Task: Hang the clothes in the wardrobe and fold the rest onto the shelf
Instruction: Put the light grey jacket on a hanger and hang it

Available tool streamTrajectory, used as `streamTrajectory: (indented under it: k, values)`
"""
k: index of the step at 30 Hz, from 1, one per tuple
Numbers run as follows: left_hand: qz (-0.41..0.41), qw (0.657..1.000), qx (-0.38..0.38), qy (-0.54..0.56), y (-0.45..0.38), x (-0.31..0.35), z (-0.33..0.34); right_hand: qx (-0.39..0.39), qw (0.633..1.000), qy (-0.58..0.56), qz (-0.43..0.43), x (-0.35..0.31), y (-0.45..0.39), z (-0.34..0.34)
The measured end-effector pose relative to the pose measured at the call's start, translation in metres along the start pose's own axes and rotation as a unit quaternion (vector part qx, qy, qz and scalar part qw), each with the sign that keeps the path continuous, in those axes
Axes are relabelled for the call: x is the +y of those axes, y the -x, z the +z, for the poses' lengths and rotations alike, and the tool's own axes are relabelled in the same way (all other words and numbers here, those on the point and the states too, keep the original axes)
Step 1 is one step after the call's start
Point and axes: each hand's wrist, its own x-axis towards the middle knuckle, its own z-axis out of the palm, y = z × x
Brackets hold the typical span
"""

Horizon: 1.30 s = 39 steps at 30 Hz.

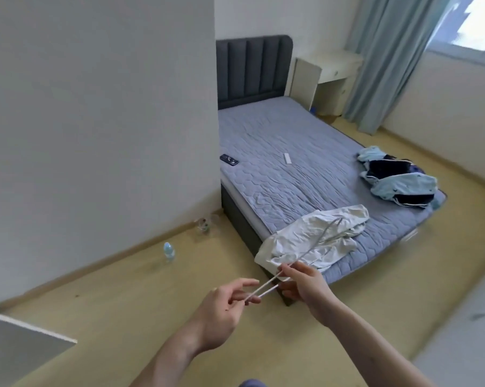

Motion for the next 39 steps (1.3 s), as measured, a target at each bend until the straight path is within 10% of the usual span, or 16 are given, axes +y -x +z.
streamTrajectory:
  k: [24, 39]
  values:
    - [-0.074, 0.97, -0.156, -0.169, -0.393, 0.025, 0.039, 0.234, 0.97, 0.014, 0.064, -0.034, -0.188, -0.242]
    - [-0.103, 0.938, -0.25, -0.217, -0.622, 0.081, 0.174, 0.294, 0.948, -0.075, 0.092, -0.057, -0.329, -0.395]
